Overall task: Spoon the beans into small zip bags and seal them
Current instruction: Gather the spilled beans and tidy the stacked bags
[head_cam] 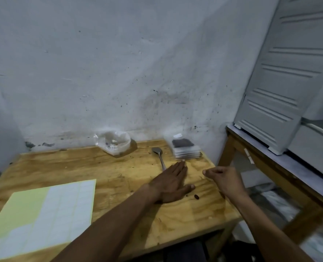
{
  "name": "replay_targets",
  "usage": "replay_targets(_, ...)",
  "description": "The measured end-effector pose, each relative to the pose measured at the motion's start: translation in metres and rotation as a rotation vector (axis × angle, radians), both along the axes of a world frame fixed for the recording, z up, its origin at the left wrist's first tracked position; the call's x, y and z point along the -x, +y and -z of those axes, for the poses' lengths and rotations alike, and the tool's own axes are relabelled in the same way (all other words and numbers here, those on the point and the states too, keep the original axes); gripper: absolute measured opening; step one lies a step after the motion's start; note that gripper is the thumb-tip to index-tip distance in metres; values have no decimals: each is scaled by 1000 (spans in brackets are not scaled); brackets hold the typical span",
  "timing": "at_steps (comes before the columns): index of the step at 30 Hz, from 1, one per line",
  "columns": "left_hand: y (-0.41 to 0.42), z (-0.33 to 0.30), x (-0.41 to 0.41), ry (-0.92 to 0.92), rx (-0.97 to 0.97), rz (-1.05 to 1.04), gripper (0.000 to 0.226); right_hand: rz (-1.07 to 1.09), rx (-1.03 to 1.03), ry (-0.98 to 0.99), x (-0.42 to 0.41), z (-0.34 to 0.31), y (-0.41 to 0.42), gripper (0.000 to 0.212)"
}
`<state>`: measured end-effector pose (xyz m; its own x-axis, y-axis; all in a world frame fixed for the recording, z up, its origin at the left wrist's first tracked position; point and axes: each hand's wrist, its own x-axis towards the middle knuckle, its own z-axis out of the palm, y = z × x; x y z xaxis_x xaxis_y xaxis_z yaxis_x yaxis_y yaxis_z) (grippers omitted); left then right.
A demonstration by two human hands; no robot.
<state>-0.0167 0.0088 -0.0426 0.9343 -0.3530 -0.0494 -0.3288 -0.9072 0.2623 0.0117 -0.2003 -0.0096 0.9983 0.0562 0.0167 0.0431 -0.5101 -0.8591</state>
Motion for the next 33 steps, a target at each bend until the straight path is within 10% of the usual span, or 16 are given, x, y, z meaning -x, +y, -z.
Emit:
replay_targets(13,1,6,-3,-26,-79,26,74,-443,232,49,22,1,-6,15)
replay_targets(19,-1,3,-4,-45,-138,26,77,-209,-765,561,7,-10,-30,24)
replay_targets(22,-8,-4,-4,-170,-228,57,77,-74,-944,646,-3,-17,-53,16)
replay_targets(28,-43,-3,-9,-3,-41,33,84,289,-298,145,-7,-9,-76,19)
replay_targets(33,-48,9,-15,30,-36,28,86,71,133,-66,8,3,-68,22)
